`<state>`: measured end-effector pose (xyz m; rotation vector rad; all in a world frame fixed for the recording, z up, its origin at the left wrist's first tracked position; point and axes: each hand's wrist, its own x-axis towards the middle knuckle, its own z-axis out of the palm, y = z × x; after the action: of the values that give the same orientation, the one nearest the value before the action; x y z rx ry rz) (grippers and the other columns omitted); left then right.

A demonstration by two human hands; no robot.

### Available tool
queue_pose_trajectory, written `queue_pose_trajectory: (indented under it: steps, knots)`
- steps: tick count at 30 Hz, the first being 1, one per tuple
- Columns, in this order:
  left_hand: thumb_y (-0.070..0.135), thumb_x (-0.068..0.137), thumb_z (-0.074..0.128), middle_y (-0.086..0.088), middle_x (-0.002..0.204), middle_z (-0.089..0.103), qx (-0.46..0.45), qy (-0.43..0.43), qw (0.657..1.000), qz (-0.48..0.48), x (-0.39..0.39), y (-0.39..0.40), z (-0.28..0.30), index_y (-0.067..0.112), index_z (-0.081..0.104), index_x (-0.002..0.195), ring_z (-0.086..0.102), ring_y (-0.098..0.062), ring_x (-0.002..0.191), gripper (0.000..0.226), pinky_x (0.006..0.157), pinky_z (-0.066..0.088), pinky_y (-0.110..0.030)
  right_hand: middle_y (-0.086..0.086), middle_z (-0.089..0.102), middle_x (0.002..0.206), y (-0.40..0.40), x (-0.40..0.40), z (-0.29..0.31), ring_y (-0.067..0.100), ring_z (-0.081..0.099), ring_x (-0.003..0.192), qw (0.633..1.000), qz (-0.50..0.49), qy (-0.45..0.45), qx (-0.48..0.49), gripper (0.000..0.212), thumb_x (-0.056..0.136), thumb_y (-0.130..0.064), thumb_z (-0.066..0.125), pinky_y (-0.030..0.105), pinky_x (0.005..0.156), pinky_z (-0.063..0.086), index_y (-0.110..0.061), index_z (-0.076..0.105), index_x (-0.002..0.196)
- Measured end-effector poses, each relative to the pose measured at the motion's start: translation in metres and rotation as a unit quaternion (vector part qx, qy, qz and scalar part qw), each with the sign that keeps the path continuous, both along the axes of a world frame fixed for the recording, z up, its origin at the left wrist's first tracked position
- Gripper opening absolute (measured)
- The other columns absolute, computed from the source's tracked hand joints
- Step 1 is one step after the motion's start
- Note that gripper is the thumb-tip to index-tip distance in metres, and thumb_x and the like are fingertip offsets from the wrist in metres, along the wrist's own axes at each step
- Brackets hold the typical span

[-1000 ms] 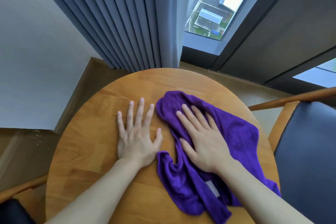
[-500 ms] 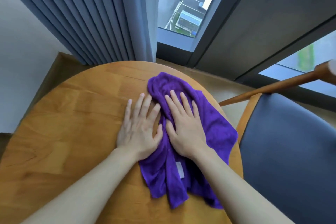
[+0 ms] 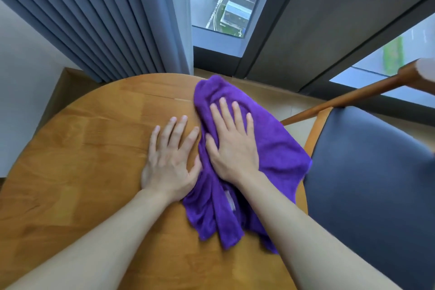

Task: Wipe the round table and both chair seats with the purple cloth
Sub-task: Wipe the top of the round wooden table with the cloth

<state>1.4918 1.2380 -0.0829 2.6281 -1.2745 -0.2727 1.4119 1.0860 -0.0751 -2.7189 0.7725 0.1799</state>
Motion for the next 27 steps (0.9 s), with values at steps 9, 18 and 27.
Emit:
queue_pose_trajectory:
  steps: [9, 18, 27]
  knots:
    - [0.050, 0.091, 0.040, -0.008, 0.168, 0.025, 0.002, 0.009, 1.000, -0.004, 0.000, 0.000, -0.001, 0.034, 0.043, 0.154, 0.017, -0.028, 0.156, 0.065, 0.125, 0.010, -0.055, -0.011, -0.002, 0.172, -0.014, -0.071, 0.007, 0.014, -0.008, 0.159, 0.992, -0.121, 0.031, 0.024, 0.077, 0.089, -0.040, 0.032, 0.049, 0.128, 0.002, -0.032, 0.016, 0.164]
    - [0.048, 0.092, 0.045, -0.013, 0.161, 0.038, -0.040, -0.021, 0.999, -0.004, 0.002, 0.004, -0.007, 0.022, 0.064, 0.133, 0.027, -0.032, 0.153, 0.051, 0.123, 0.019, -0.058, -0.008, 0.006, 0.173, 0.026, -0.038, 0.008, 0.018, -0.001, 0.159, 0.998, 0.036, -0.010, 0.045, 0.068, 0.099, -0.037, 0.033, 0.048, 0.128, 0.006, -0.027, 0.017, 0.164]
    - [0.050, 0.092, 0.042, -0.008, 0.167, 0.028, -0.021, -0.009, 1.000, 0.002, 0.000, 0.004, -0.004, 0.033, 0.043, 0.154, 0.021, -0.029, 0.156, 0.064, 0.125, 0.013, -0.055, -0.005, 0.004, 0.173, -0.005, -0.027, 0.009, 0.020, -0.003, 0.159, 0.994, -0.110, 0.001, 0.028, 0.070, 0.097, -0.028, 0.033, 0.049, 0.128, 0.001, -0.024, 0.015, 0.164]
